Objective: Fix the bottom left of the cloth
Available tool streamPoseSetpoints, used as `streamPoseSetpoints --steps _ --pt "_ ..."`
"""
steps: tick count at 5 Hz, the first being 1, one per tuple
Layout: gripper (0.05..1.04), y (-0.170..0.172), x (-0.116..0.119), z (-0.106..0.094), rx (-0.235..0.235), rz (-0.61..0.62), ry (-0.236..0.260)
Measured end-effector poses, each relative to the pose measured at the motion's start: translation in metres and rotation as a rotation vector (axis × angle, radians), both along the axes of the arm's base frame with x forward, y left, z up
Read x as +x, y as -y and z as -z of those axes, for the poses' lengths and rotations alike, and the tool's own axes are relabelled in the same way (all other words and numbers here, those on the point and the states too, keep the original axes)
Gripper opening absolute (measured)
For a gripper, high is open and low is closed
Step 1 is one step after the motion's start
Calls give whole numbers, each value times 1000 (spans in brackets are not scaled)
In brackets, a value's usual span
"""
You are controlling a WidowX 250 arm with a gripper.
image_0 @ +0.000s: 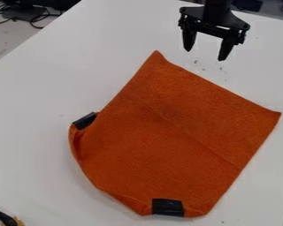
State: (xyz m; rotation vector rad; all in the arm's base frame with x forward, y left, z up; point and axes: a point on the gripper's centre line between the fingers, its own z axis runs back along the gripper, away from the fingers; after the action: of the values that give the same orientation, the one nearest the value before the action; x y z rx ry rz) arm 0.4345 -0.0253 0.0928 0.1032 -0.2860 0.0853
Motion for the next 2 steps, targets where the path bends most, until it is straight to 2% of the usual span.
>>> streamPoseSetpoints --steps 1,2 --pt "1001 -1 -5 19 4 -8 -49" --pt "1001 -3 -23 31 17 -60 -89"
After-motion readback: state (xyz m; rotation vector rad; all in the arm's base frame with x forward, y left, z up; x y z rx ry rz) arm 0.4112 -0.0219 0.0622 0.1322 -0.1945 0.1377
